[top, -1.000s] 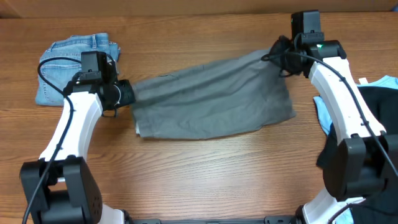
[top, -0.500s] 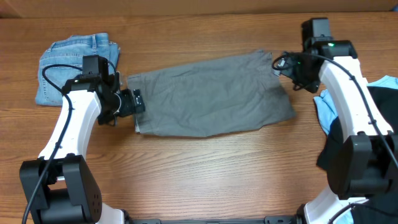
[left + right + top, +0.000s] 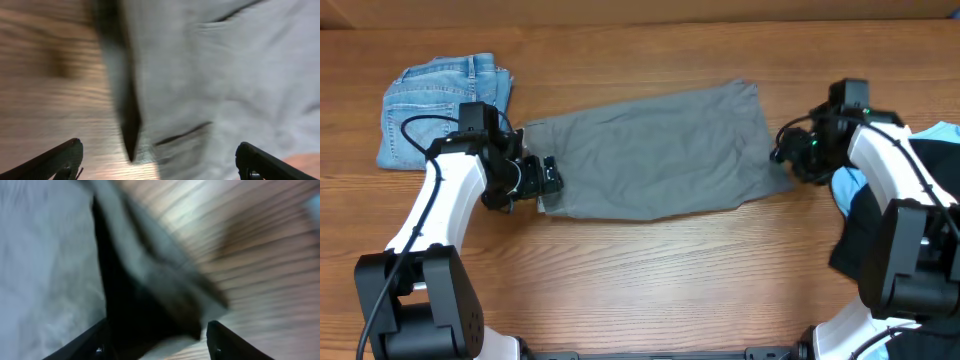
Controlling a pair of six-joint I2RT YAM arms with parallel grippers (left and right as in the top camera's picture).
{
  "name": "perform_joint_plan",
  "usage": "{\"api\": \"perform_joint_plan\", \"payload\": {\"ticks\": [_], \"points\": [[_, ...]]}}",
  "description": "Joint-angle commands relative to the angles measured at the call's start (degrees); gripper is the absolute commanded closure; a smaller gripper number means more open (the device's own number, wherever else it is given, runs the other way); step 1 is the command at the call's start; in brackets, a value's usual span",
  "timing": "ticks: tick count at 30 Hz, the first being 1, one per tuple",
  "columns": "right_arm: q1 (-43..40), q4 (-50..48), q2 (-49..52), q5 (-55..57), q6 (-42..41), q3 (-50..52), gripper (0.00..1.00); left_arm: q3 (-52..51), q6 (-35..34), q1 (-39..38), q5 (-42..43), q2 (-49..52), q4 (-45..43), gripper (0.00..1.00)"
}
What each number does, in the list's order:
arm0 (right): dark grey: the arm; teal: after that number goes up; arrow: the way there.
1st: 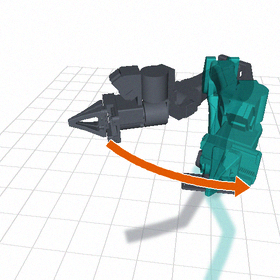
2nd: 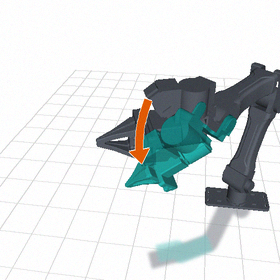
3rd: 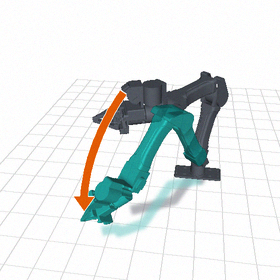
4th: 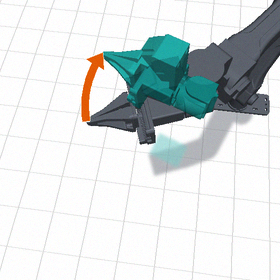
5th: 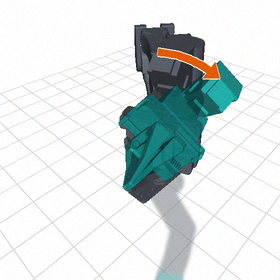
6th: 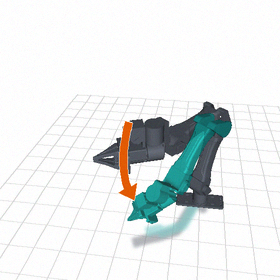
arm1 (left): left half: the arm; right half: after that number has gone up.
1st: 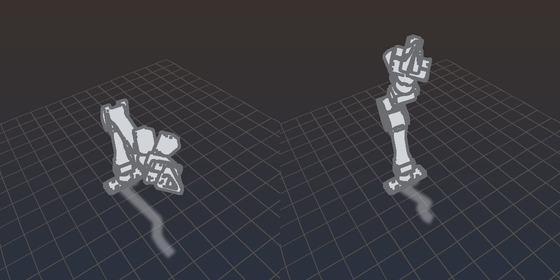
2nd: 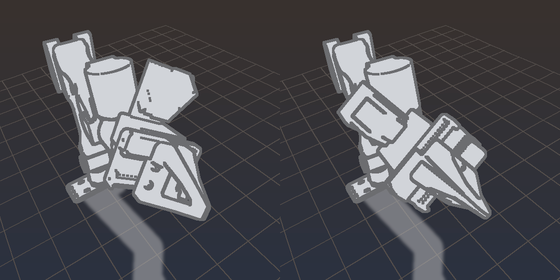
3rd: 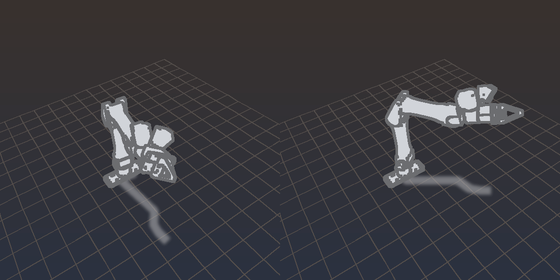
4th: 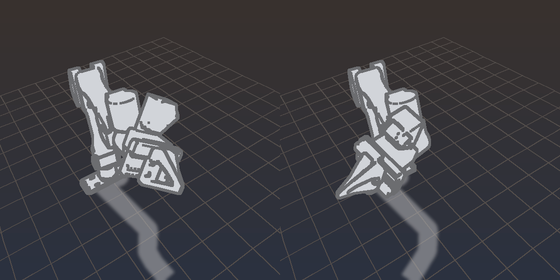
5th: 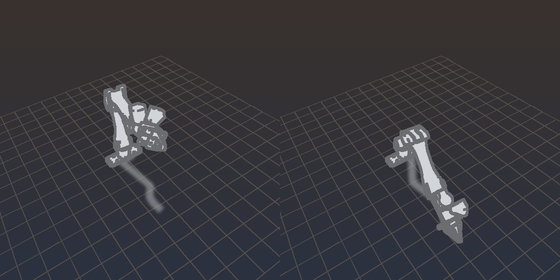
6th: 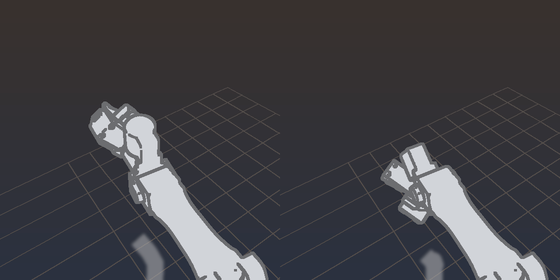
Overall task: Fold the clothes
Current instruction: 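Release the hem and press the fold flat with both grippers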
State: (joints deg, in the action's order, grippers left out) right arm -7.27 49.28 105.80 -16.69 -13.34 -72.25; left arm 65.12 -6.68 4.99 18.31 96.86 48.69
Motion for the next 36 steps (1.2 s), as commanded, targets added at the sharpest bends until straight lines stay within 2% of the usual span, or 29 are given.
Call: {"api": "perform_joint_plan", "payload": {"ticks": [1, 4, 5, 6, 12, 17, 21, 22, 23, 24, 25, 28, 30, 33, 36], "points": [[0.5, -2.9, -1.2, -9.8, 6.1, 3.5, 0.47, -0.4, 4.2, 0.2, 7.4, -0.2, -0.8, 0.00], [0.4, -1.9, -1.3, -8.9, 5.8, 3.7, 0.82, -0.4, 4.9, 0.2, 7.3, -0.2, -1.0, 0.02], [0.2, -0.7, -1.6, -8.0, 5.9, 3.2, 0.91, -0.4, 5.0, 0.2, 7.2, -0.2, -1.0, 0.02], [0.0, 0.7, -1.9, -6.6, 5.6, 2.6, 0.96, -0.4, 5.0, 0.2, 7.2, -0.2, -0.9, 0.02], [-1.6, 9.6, -6.6, 4.9, -2.3, -2.4, 0.96, -0.4, 5.0, 0.2, 7.2, -0.2, -0.9, 0.02], [-1.5, 16.4, -9.5, 13.7, -12.7, -2.9, 0.96, -0.4, 5.0, 0.2, 7.1, -0.2, -1.0, 0.00], [-1.5, 18.9, -9.5, 17.0, -15.2, -2.7, 0.96, -0.4, 5.4, 0.2, 6.3, -0.2, -1.0, 0.00], [-1.5, 18.9, -9.5, 17.2, -15.2, -2.7, 0.88, -0.4, 5.4, 0.2, 6.1, -0.2, -1.1, 0.00], [-1.6, 18.8, -9.5, 17.3, -15.3, -2.7, 0.66, -0.4, 5.4, 0.2, 5.9, -0.2, -1.2, 0.00], [-1.7, 18.5, -9.5, 17.3, -15.3, -2.7, 0.51, -0.4, 5.4, 0.2, 5.6, -0.2, -1.3, 0.00], [-1.9, 18.2, -9.5, 17.2, -15.6, -2.7, 0.44, -0.4, 5.4, 0.2, 5.5, -0.2, -1.6, 0.00], [-2.8, 16.9, -9.5, 17.1, -15.6, -2.7, 0.41, -0.4, 5.4, 0.2, 5.8, -0.2, -3.2, 0.00], [-3.4, 15.1, -9.7, 15.9, -14.1, -2.8, 0.42, -0.4, 5.4, 0.2, 7.7, -0.2, -4.6, 0.11], [-3.7, 11.3, -10.4, 7.6, -6.7, -2.8, 0.49, -0.4, 5.4, 0.2, 12.4, -0.2, -6.7, 0.43], [-3.7, 7.6, -11.5, -5.4, 1.8, -2.8, 0.54, -0.4, 5.4, 0.2, 17.9, -0.2, -10.1, 0.71]]}}
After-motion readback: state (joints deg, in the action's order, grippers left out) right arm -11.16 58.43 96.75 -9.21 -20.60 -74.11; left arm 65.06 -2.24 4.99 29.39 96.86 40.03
